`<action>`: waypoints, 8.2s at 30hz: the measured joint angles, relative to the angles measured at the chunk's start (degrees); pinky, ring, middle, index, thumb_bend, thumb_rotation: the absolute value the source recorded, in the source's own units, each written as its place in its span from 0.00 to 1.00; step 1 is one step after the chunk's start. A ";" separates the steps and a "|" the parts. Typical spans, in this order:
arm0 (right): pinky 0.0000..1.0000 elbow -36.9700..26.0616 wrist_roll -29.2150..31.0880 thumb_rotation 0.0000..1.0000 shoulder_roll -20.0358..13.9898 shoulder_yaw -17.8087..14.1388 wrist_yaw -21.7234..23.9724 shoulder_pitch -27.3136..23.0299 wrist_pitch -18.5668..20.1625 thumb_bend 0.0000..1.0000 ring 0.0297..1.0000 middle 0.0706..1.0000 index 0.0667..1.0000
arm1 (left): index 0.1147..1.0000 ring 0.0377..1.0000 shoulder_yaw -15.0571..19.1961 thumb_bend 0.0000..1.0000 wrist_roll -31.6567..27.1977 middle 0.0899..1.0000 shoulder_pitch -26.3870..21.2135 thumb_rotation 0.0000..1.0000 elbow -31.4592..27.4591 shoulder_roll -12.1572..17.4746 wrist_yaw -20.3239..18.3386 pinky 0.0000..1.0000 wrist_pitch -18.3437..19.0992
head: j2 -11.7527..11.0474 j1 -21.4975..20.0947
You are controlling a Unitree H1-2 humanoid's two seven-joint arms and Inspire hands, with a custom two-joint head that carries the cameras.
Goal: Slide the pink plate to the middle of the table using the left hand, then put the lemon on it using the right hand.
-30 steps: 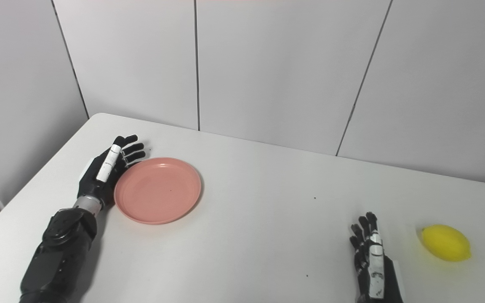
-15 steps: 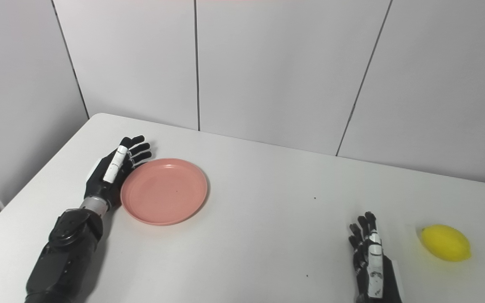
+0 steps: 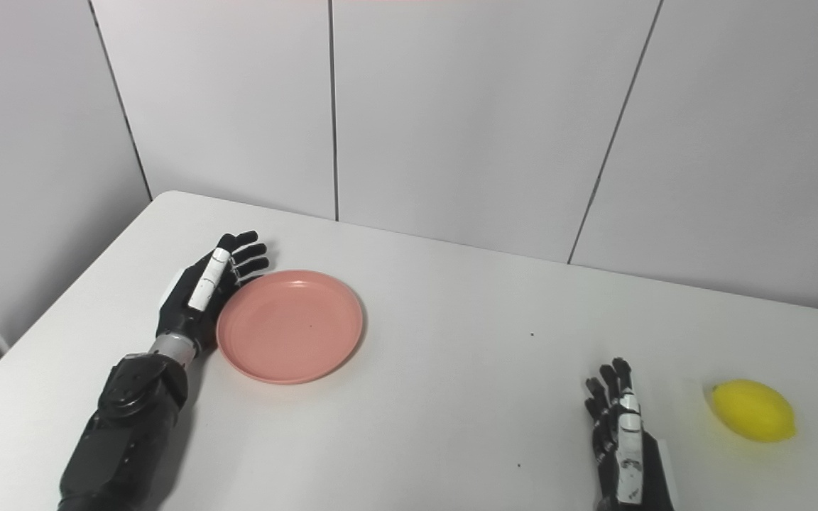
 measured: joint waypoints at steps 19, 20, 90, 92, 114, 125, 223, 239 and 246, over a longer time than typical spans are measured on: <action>1.00 -0.99 -0.02 1.00 0.65 0.60 -0.27 0.65 0.35 0.73 0.95 0.98 0.99 | 0.69 0.76 -2.68 0.85 5.05 0.74 0.67 0.75 -2.23 -1.75 2.17 0.73 0.55 | 0.26 -0.62; 1.00 -1.00 -0.03 1.00 0.71 0.60 -0.28 0.67 0.39 0.73 0.95 0.97 0.99 | 0.68 0.75 -3.21 0.85 5.89 0.73 0.76 0.75 -2.35 -1.73 2.19 0.72 0.54 | 0.26 -0.62; 0.97 -0.19 -4.46 1.00 5.46 3.36 -3.24 -0.06 0.53 0.76 0.93 0.95 0.95 | 0.81 0.95 -6.29 0.74 10.55 0.96 6.86 0.74 -12.83 -9.60 6.63 0.87 2.86 | 2.90 -15.56; 0.97 -0.11 -4.55 1.00 5.66 3.40 -3.35 -0.13 0.53 0.76 0.93 0.95 0.95 | 0.81 0.95 -6.34 0.74 10.12 0.97 6.96 0.74 -13.07 -9.79 6.42 0.87 2.98 | 2.90 -15.56; 0.97 -0.01 -5.36 1.00 6.20 3.61 -3.79 -0.19 0.50 0.76 0.92 0.95 0.95 | 0.75 0.92 -8.26 0.77 10.52 0.92 8.44 0.68 -15.41 -12.98 6.04 0.90 3.52 | 3.25 -14.94; 0.97 0.07 -5.40 1.00 6.46 3.68 -3.77 -0.32 0.50 0.76 0.92 0.94 0.96 | 0.79 0.95 -8.91 0.75 10.31 0.96 8.22 0.70 -15.41 -14.76 5.96 0.90 3.56 | 3.34 -15.21; 0.65 -9.95 -40.47 0.75 -4.05 -1.09 -15.93 -5.96 3.71 0.63 0.72 0.72 0.65 | 0.76 0.97 -9.48 0.72 5.74 1.00 6.21 0.72 -14.70 -17.72 4.13 1.00 7.45 | 2.90 -22.94; 0.65 -9.88 -61.16 0.81 -14.59 0.80 -13.07 -11.23 7.83 0.75 0.70 0.72 0.70 | 0.78 0.98 -9.11 0.70 5.69 0.99 5.85 0.73 -14.13 -17.15 2.69 1.00 7.47 | 2.90 -25.40; 0.65 -7.29 -67.04 0.76 -16.08 1.95 -12.65 -11.48 8.89 0.75 0.69 0.70 0.69 | 0.78 0.98 -8.32 0.72 5.45 1.00 5.40 0.72 -13.63 -16.57 1.49 1.00 7.46 | 2.46 -27.16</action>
